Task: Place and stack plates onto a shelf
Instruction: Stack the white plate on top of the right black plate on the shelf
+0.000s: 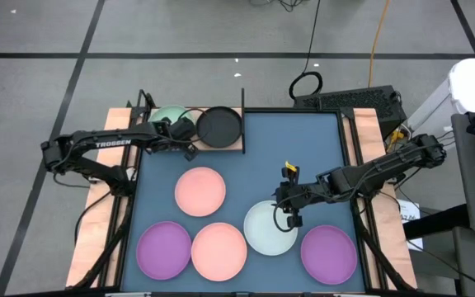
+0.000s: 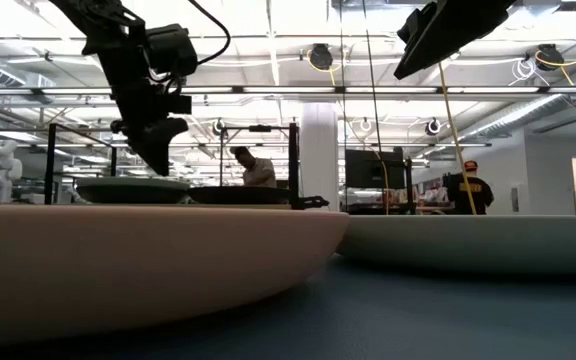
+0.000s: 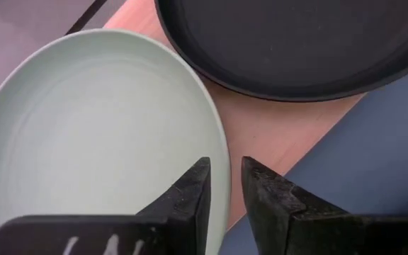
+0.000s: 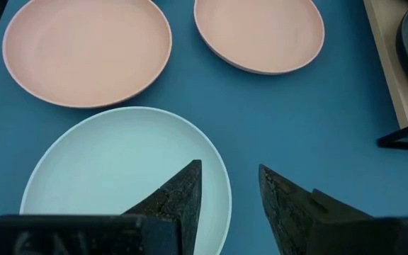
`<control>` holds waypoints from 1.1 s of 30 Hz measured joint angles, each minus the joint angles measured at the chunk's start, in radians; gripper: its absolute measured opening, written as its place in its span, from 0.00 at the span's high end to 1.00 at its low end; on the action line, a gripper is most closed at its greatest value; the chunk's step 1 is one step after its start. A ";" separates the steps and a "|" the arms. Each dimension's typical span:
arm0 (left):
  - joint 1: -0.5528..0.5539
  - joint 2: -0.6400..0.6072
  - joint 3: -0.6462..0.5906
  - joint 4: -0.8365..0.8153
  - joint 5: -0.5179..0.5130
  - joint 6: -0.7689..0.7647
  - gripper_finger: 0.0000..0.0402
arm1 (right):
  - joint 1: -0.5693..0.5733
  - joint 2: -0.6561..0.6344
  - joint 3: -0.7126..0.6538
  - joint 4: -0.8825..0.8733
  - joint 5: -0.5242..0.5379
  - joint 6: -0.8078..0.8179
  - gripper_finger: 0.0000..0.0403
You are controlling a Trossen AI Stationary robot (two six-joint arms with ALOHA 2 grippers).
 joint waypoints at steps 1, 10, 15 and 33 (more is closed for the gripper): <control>0.000 -0.002 0.000 -0.001 0.000 -0.001 0.78 | 0.000 0.000 0.000 0.000 0.000 -0.001 0.69; -0.076 -0.118 0.000 -0.011 -0.008 -0.050 0.78 | 0.001 0.000 0.000 -0.011 -0.003 0.004 0.69; -0.197 -0.196 0.000 0.018 -0.018 -0.068 0.78 | 0.001 0.000 0.000 -0.032 -0.003 0.055 0.69; -0.606 -0.222 0.000 0.275 -0.016 0.043 0.78 | 0.167 0.029 0.000 0.065 -0.149 0.284 0.69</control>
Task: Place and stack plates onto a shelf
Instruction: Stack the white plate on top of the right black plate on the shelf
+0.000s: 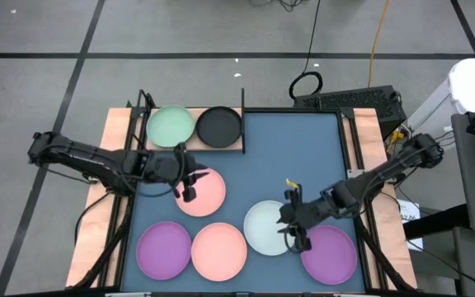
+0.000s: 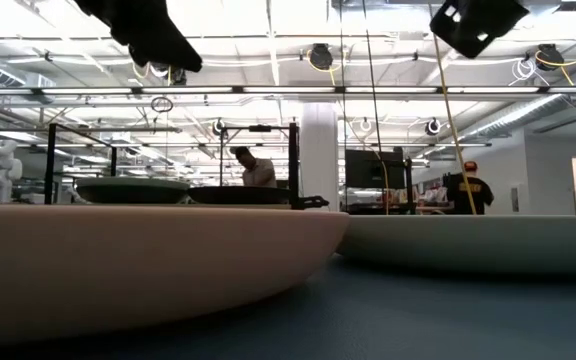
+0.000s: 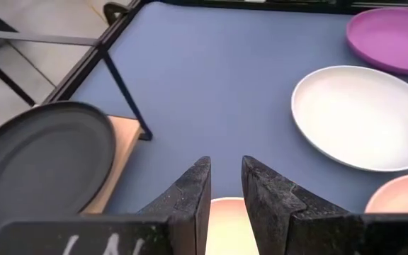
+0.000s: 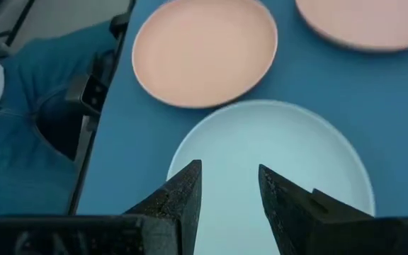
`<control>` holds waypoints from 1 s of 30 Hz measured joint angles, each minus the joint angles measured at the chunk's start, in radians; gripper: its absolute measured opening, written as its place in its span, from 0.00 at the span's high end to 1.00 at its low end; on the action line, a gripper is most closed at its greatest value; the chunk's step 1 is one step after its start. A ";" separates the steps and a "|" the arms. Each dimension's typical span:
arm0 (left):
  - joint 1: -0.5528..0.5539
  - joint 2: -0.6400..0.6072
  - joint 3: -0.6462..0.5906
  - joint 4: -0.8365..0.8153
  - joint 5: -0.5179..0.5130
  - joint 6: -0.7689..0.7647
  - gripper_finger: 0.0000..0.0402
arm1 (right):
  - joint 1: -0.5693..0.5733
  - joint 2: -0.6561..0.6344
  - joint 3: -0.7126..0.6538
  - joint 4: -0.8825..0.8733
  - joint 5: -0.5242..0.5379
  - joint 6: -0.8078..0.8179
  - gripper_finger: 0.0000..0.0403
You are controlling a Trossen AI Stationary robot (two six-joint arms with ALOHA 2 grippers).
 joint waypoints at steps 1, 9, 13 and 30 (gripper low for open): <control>-0.007 0.000 0.000 0.000 0.000 0.001 0.78 | 0.011 0.009 0.000 0.002 0.010 0.007 0.69; -0.036 0.000 0.000 0.001 0.000 -0.023 0.78 | 0.150 0.173 0.000 -0.001 0.041 0.112 0.70; -0.048 0.000 0.000 0.001 0.000 -0.054 0.78 | 0.193 0.234 0.000 -0.002 0.042 0.190 0.73; -0.080 0.001 0.000 -0.016 0.000 -0.154 0.78 | 0.214 0.378 0.000 0.164 0.046 0.046 0.71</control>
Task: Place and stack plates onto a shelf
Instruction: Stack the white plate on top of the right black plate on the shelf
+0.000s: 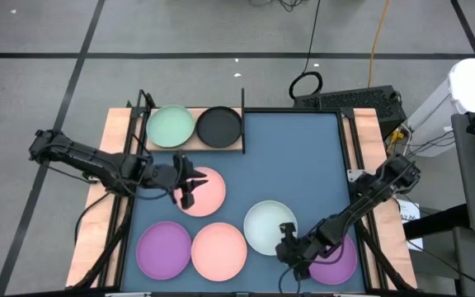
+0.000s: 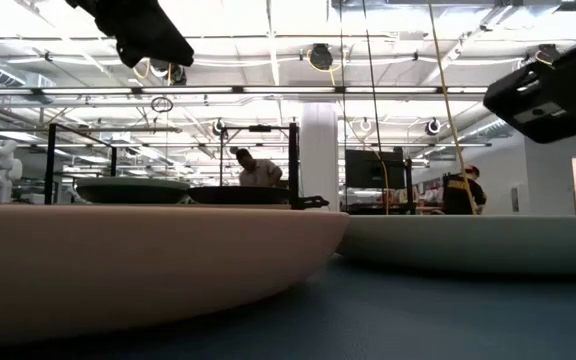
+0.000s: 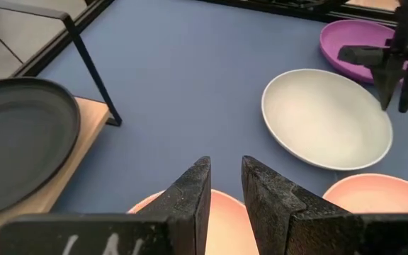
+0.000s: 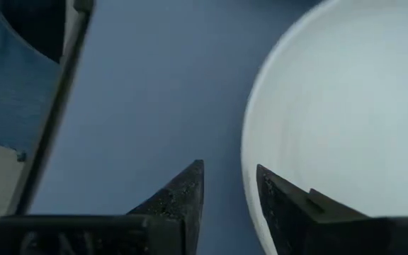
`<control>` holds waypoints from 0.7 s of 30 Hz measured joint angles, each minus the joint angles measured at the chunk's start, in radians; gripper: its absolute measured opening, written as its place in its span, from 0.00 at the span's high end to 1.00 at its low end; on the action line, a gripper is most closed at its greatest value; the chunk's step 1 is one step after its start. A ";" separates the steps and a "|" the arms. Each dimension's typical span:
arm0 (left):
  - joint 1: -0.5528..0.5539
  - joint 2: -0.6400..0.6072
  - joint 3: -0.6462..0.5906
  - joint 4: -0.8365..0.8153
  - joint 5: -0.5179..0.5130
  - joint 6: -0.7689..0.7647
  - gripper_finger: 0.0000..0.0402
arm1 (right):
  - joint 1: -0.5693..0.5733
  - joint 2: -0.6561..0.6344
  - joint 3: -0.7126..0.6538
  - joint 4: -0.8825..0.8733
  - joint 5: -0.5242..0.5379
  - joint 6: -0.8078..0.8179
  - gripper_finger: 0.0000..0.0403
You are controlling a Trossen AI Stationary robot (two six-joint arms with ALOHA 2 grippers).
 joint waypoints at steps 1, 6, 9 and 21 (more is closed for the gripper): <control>-0.004 0.000 0.000 0.000 0.000 -0.001 0.78 | 0.000 0.004 0.000 0.001 0.005 -0.012 0.70; -0.026 0.000 0.000 0.000 0.000 -0.008 0.78 | -0.015 0.021 0.000 -0.008 0.014 -0.044 0.69; -0.032 0.000 0.000 0.000 0.000 -0.010 0.78 | -0.026 0.039 0.000 -0.022 -0.002 -0.057 0.71; -0.037 0.000 0.000 0.003 -0.016 -0.015 0.78 | -0.041 0.021 0.001 -0.074 0.000 -0.080 0.97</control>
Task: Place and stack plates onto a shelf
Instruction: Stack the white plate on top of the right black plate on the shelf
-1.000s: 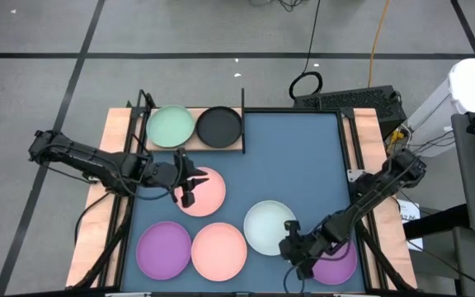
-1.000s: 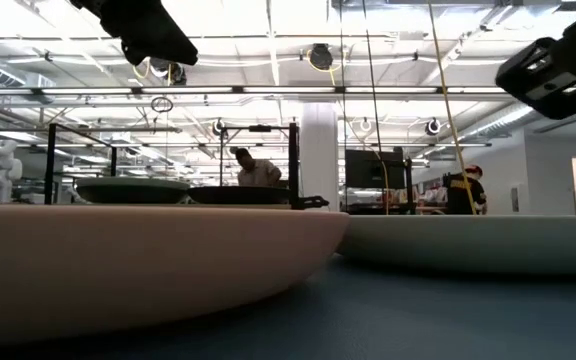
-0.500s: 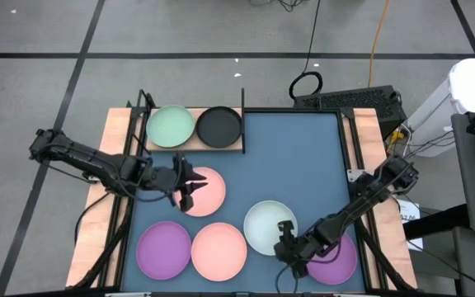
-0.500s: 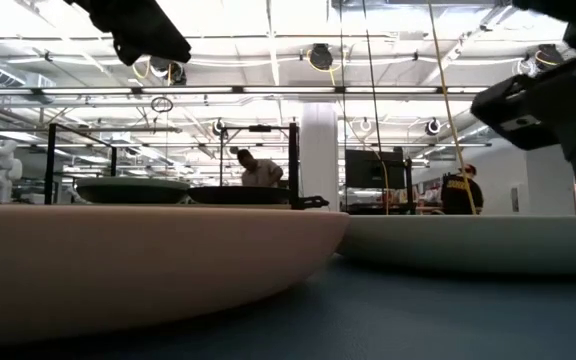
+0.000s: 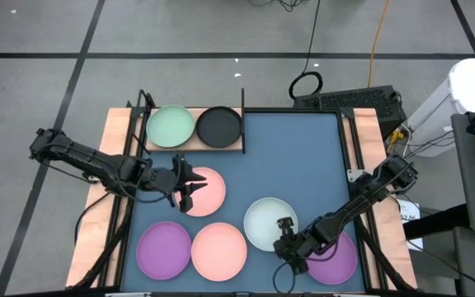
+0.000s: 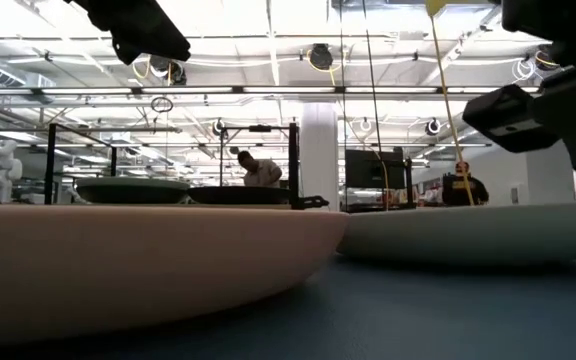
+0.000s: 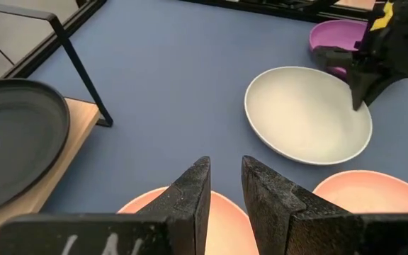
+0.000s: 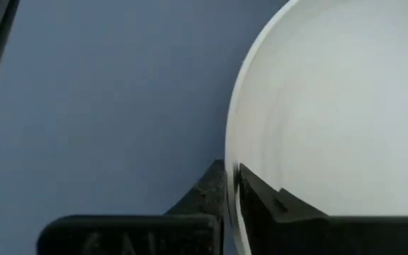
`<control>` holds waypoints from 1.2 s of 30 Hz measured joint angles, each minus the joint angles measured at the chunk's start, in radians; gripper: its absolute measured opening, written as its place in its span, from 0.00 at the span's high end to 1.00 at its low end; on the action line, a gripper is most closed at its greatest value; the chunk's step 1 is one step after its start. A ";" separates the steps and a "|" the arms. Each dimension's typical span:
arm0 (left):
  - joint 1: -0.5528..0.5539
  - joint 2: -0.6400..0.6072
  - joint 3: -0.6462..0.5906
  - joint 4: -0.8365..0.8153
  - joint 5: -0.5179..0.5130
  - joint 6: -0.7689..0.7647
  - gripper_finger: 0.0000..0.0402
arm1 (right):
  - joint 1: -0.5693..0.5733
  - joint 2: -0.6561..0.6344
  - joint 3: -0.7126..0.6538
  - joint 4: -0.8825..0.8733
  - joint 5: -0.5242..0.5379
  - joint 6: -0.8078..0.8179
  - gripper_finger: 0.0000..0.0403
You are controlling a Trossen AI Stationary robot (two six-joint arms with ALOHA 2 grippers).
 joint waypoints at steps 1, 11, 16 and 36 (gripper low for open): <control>0.000 0.000 0.000 0.000 -0.001 0.000 0.78 | 0.000 -0.010 -0.001 -0.008 0.001 0.001 0.97; 0.000 0.000 0.000 0.076 -0.004 0.045 0.78 | -0.013 -0.108 0.000 0.008 0.163 -0.030 0.99; 0.000 0.000 0.000 0.092 -0.010 0.060 0.78 | -0.053 -0.112 0.066 0.014 0.194 -0.075 0.99; -0.103 -0.257 -0.001 0.128 -0.075 0.161 0.78 | -0.384 -0.112 0.264 0.327 0.193 -0.621 1.00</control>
